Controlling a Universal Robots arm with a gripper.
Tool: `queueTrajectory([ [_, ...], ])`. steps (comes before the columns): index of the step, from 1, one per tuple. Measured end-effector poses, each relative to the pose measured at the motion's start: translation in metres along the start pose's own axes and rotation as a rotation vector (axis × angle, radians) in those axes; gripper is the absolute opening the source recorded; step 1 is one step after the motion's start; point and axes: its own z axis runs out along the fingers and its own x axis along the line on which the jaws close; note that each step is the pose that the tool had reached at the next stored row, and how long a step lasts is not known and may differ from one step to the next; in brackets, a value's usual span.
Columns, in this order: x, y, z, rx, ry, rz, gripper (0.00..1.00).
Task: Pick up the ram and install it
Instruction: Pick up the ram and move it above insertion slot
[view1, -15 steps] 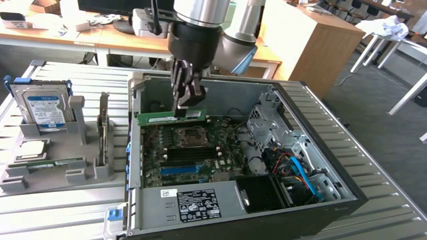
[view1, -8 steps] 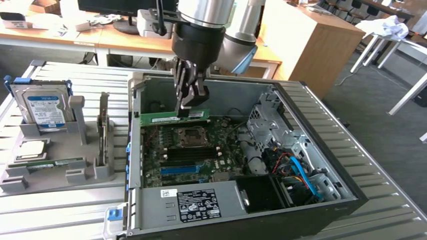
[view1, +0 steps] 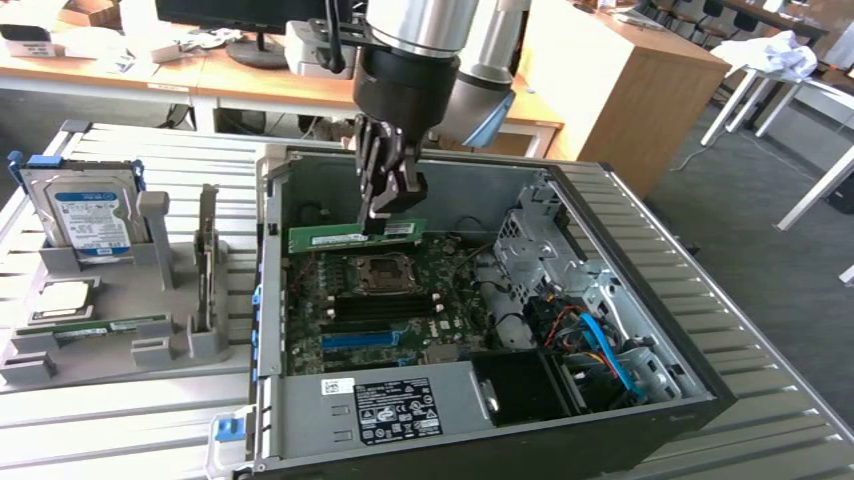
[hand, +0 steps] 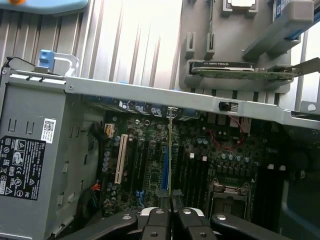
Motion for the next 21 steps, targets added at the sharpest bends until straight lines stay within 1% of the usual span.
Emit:
queueTrajectory([
  [21,0.003,-0.0201,-0.0008,0.0000,0.0000,0.000,0.13],
])
